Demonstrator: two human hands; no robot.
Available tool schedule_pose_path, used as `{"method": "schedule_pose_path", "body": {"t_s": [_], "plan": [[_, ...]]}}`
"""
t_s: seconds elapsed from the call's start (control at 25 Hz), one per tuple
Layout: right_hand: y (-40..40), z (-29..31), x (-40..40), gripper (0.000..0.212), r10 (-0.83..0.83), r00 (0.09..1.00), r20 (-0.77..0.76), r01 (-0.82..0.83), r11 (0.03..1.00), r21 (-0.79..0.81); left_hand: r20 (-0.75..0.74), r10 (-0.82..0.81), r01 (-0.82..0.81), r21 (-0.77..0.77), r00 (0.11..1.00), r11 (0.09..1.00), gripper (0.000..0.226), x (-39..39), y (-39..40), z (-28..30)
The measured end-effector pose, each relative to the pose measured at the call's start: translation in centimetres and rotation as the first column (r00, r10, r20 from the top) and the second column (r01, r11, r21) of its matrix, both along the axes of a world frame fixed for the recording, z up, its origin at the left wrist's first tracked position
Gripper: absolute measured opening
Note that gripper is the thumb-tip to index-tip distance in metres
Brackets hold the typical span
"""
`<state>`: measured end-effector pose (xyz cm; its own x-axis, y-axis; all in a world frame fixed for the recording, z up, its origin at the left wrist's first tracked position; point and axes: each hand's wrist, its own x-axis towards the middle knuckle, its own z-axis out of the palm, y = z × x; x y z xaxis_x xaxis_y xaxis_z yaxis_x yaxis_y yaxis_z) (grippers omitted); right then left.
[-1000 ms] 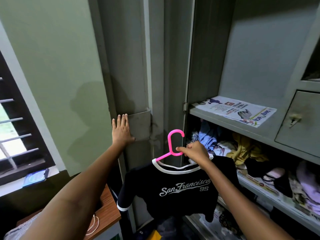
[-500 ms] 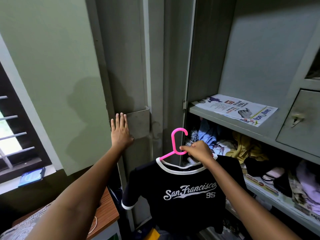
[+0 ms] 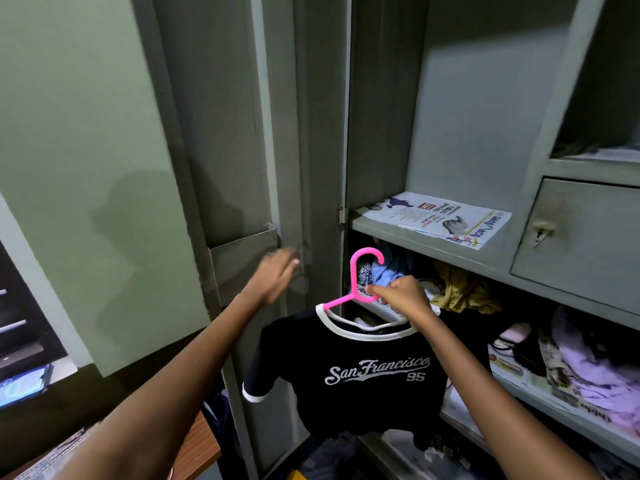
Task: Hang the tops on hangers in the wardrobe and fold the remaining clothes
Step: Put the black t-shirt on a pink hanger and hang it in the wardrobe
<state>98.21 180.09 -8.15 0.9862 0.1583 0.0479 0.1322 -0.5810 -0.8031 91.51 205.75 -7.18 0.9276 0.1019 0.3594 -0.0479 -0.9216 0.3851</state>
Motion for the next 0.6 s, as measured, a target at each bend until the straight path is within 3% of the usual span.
{"method": "schedule_pose_path", "body": {"t_s": [0.08,0.16,0.36,0.44,0.52,0.6], "plan": [[-1.6,0.4,0.0,0.05,-0.071,0.997,-0.011,0.071,0.997,0.025,-0.103,-0.319,0.317,-0.039,0.942,0.948,0.052,0.4,-3.8,1.0],[-3.6,1.0,-0.2,0.048,-0.144,0.989,-0.017,0.145,0.987,0.068,-0.146,-0.436,0.443,0.013,0.888,0.897,0.043,1.4,-7.3,1.1],[-9.8,2.2,-1.3,0.046,-0.216,0.975,-0.058,0.223,0.955,0.194,-0.008,-0.534,0.533,0.076,0.845,0.843,0.02,4.6,-13.9,-0.3],[-12.5,2.9,-2.2,0.034,-0.227,0.974,-0.027,0.228,0.954,0.194,0.097,-0.593,0.59,0.057,0.799,0.805,0.011,5.3,-16.3,-0.1],[-15.3,4.2,-3.5,0.021,-0.214,0.977,0.003,0.209,0.954,0.215,0.192,-0.638,0.643,0.042,0.746,0.765,0.01,5.6,-18.5,0.7],[-18.4,5.9,-5.0,0.022,-0.196,0.98,0.041,0.184,0.96,0.21,0.257,-0.656,0.673,0.027,0.71,0.739,0.01,5.9,-20.4,1.9]]}}
